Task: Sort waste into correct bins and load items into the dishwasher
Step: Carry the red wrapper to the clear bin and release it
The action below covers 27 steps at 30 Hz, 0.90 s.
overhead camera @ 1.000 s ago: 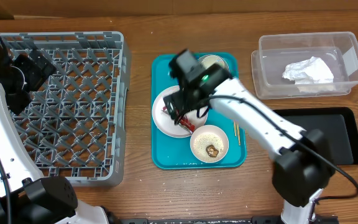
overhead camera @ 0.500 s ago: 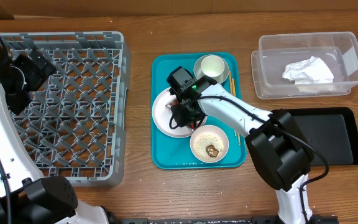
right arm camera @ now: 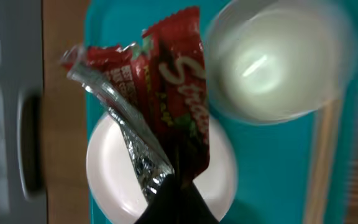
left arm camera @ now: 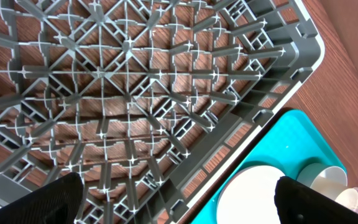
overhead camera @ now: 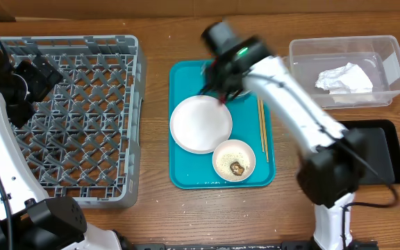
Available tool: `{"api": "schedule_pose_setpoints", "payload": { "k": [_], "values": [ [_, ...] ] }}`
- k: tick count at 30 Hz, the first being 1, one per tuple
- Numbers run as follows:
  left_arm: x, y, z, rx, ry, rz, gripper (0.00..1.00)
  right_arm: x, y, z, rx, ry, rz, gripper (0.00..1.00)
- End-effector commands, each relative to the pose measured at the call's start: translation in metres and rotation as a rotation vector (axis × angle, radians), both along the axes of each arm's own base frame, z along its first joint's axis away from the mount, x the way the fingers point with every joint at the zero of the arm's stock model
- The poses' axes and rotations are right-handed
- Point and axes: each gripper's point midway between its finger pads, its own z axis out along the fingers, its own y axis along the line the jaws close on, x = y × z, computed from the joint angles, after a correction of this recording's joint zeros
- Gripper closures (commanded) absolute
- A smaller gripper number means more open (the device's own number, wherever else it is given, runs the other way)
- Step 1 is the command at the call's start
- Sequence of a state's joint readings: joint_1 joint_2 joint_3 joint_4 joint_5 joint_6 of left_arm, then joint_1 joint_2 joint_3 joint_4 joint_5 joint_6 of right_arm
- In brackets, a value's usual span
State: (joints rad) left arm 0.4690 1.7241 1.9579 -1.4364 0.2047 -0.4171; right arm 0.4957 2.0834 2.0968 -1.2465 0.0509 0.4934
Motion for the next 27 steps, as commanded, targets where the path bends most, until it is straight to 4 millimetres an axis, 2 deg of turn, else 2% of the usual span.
{"api": "schedule_pose_setpoints", "payload": {
  "k": [1, 3, 6, 8, 9, 11, 12, 13, 14, 15, 18, 20, 22, 24, 27],
  "values": [
    [-0.001, 0.001, 0.009, 0.011, -0.023, 0.012, 0.0, 0.038, -0.102, 0.061, -0.028, -0.177, -0.432, 0.96],
    [-0.001, 0.001, 0.009, 0.011, -0.023, 0.012, 0.0, 0.045, -0.143, 0.06, -0.017, -0.17, -0.569, 0.96],
    [-0.001, 0.001, 0.009, 0.011, -0.023, 0.012, 0.0, 0.049, -0.2, 0.045, -0.007, -0.13, -0.767, 0.96],
    [-0.001, 0.001, 0.009, 0.011, -0.023, 0.012, 0.0, 0.05, -0.227, 0.036, 0.0, -0.108, -0.855, 0.93],
    [-0.001, 0.001, 0.009, 0.011, -0.023, 0.012, 0.0, 0.052, -0.236, 0.032, 0.007, -0.096, -0.871, 0.84],
    [-0.001, 0.001, 0.009, 0.011, -0.023, 0.012, 0.0, 0.052, -0.248, 0.023, 0.028, -0.065, -0.896, 0.78],
    [-0.001, 0.001, 0.009, 0.011, -0.023, 0.012, 0.0, 0.053, -0.251, 0.02, 0.046, -0.05, -0.903, 0.68],
    [-0.001, 0.001, 0.009, 0.011, -0.023, 0.012, 0.0, 0.054, -0.254, 0.018, 0.065, -0.04, -0.907, 0.35],
    [-0.001, 0.001, 0.009, 0.011, -0.023, 0.012, 0.0, 0.056, -0.255, 0.016, 0.089, -0.032, -0.908, 0.08],
    [-0.001, 0.001, 0.009, 0.011, -0.023, 0.012, 0.0, 0.057, -0.256, 0.017, 0.108, -0.03, -0.898, 0.0],
    [-0.001, 0.001, 0.009, 0.011, -0.023, 0.012, 0.0, 0.061, -0.247, 0.02, 0.157, -0.021, -0.776, 0.0],
    [-0.001, 0.001, 0.009, 0.011, -0.023, 0.012, 0.0, 0.058, -0.227, 0.027, 0.233, 0.014, -0.644, 0.0],
    [-0.001, 0.001, 0.009, 0.011, -0.023, 0.012, 0.0, 0.051, -0.222, 0.036, 0.255, 0.022, -0.638, 0.0],
    [-0.001, 0.001, 0.009, 0.011, -0.023, 0.012, 0.0, 0.044, -0.222, 0.051, 0.266, 0.006, -0.648, 0.0],
    [-0.001, 0.001, 0.009, 0.011, -0.023, 0.012, 0.0, 0.029, -0.215, 0.085, 0.307, -0.044, -0.615, 0.0]
  ]
}}
